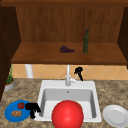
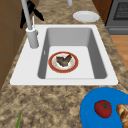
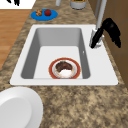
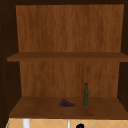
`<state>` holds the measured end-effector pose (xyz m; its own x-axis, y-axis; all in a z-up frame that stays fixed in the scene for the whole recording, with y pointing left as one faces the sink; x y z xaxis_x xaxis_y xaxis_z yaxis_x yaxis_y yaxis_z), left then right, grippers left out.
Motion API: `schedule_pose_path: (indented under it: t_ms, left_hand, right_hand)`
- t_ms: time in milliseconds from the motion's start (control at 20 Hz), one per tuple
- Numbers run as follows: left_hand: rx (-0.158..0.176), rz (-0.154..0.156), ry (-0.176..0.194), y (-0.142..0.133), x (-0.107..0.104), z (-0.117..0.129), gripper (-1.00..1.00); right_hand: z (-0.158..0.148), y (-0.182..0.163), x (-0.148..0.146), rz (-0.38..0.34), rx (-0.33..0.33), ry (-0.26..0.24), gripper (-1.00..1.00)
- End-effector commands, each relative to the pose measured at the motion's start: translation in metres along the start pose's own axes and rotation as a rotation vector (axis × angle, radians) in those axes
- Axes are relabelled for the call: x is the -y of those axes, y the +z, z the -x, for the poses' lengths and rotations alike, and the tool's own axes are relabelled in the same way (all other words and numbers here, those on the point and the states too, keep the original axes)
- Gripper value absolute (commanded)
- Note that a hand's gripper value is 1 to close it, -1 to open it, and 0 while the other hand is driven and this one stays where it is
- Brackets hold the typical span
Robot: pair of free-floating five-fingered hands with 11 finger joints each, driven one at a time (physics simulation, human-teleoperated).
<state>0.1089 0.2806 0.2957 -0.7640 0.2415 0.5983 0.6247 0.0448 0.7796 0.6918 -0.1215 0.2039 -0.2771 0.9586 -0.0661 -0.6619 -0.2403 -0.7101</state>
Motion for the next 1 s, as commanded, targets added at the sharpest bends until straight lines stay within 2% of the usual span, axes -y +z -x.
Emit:
schedule_pose_path:
  t_ms: [0, 200, 350, 400, 450, 600, 700, 750, 850, 950]
  left_hand:
    - [0.000, 0.000, 0.000, 0.000, 0.000, 0.000, 0.00]
    - [0.000, 0.000, 0.000, 0.000, 0.000, 0.000, 0.00]
    - [0.000, 0.000, 0.000, 0.000, 0.000, 0.000, 0.00]
    - [0.000, 0.000, 0.000, 0.000, 0.000, 0.000, 0.00]
    - [0.000, 0.000, 0.000, 0.000, 0.000, 0.000, 0.00]
    - [0.000, 0.000, 0.000, 0.000, 0.000, 0.000, 0.00]
    - [0.000, 0.000, 0.000, 0.000, 0.000, 0.000, 0.00]
    - [0.000, 0.000, 0.000, 0.000, 0.000, 0.000, 0.00]
    - [0.000, 0.000, 0.000, 0.000, 0.000, 0.000, 0.00]
    - [0.000, 0.000, 0.000, 0.000, 0.000, 0.000, 0.00]
  right_hand:
    - [0.006, -0.032, 0.002, -0.081, 0.000, 0.020, -1.00]
    - [0.008, -0.049, 0.002, -0.182, 0.033, -0.024, -1.00]
    - [0.009, -0.056, 0.005, -0.347, 0.046, -0.094, -1.00]
    - [0.008, -0.059, 0.005, -0.399, 0.043, -0.116, 1.00]
    - [0.007, -0.059, 0.006, -0.442, 0.047, -0.110, 1.00]
    - [0.009, -0.060, 0.002, -0.597, 0.011, -0.180, 1.00]
    - [0.001, -0.055, 0.004, -0.658, -0.039, -0.218, 1.00]
    - [-0.004, -0.048, 0.006, -0.657, -0.050, -0.248, 1.00]
    - [-0.011, -0.040, 0.012, -0.666, -0.077, -0.265, 1.00]
    - [-0.015, -0.039, 0.020, -0.656, -0.112, -0.231, 1.00]
